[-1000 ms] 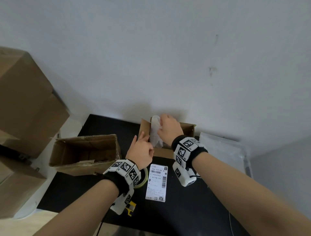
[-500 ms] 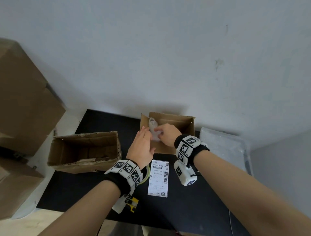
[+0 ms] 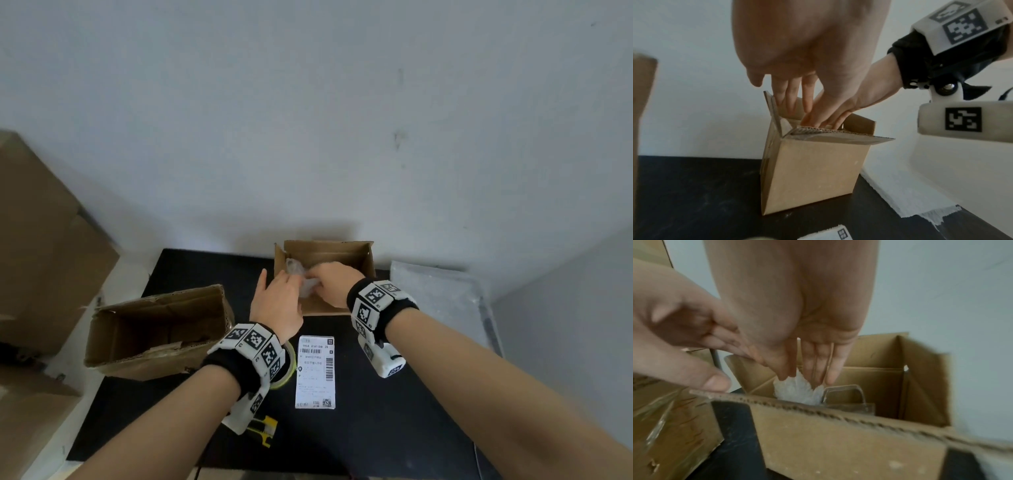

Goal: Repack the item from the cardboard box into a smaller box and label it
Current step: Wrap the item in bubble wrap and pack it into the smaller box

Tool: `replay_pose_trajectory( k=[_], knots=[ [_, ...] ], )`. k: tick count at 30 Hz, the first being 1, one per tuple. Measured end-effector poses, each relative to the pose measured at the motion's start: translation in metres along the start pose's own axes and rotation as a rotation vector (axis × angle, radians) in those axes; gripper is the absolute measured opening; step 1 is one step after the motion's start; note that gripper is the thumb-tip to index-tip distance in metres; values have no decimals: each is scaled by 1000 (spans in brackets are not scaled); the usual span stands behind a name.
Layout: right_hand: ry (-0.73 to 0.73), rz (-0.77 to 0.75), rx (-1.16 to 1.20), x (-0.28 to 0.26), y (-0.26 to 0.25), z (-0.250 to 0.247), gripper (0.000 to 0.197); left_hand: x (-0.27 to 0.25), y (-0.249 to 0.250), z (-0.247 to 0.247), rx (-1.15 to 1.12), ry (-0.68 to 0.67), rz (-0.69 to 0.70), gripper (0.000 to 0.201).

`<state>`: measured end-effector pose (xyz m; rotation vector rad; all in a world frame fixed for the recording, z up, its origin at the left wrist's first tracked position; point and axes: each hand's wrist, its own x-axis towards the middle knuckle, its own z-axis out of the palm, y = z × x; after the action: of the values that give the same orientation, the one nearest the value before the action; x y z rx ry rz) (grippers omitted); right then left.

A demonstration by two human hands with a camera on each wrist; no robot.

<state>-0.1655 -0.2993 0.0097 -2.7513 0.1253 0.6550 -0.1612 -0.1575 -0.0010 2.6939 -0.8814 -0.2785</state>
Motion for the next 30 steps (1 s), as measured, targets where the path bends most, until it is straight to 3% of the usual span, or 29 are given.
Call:
replay_pose_trajectory(
  k=[5,9,17,24,30],
  knots=[
    [285,-5,34,-45,32,-30,35,17,32,-20,-40,37,125,30],
    [388,93,41,-83,72,-46,35,36,75,-23,-57,38,223,28],
    [340,332,69,-138,173,-30,36,62,177,14,55,-65,403,31],
    [213,420,161,-151,258,24,37,80,207,86,107,-325,324,32],
    [151,354,223,-130,308,71,52,102,196,141,180,-426,212,44]
  ],
)
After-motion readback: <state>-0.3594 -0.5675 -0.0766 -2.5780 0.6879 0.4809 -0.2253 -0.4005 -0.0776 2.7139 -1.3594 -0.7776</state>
